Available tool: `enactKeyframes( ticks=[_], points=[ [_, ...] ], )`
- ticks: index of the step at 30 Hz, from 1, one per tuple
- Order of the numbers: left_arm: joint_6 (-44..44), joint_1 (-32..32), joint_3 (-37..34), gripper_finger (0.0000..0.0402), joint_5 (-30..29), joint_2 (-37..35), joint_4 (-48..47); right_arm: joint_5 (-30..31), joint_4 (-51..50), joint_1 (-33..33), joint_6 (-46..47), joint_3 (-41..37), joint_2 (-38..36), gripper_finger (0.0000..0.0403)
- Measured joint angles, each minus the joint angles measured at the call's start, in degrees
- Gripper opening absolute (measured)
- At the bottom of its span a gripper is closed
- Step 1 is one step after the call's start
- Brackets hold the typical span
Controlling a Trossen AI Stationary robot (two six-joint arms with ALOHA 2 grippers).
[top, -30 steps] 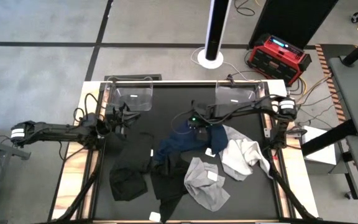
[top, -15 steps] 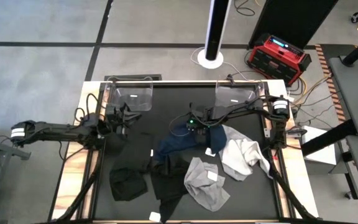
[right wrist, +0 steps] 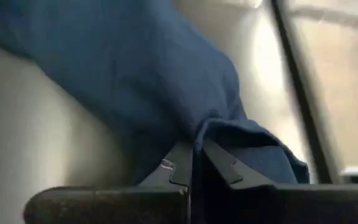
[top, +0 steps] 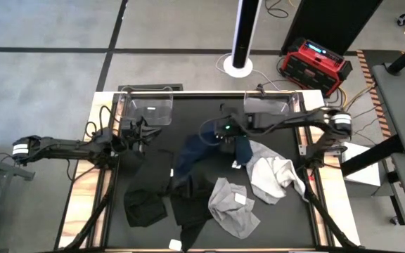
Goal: Sort towels by color in basket
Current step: Put the blue towel into the right transparent bin
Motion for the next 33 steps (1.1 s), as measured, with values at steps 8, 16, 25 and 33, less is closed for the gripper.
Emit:
enactKeyframes(
  ticks=[8,16,25,33],
  points=[
    [-0.5,0.0,0.0,0.0,0.0,-0.2,0.1,0.4,19.5,-0.1,-0.4,-8.9,-13.0,0.0009],
    [-0.1,0.0,0.0,0.0,0.0,-0.9,3.6,11.1,36.3,-0.2,-4.4,-16.7,-23.5,0.0009],
    [0.0,0.0,0.0,0.0,0.0,-1.1,4.3,18.9,44.5,-0.1,-15.1,-15.8,-29.3,0.0009],
    [0.0,0.0,0.0,0.0,0.0,-1.2,4.3,38.7,49.7,-0.2,-29.7,-14.8,-28.5,0.0009]
  ],
)
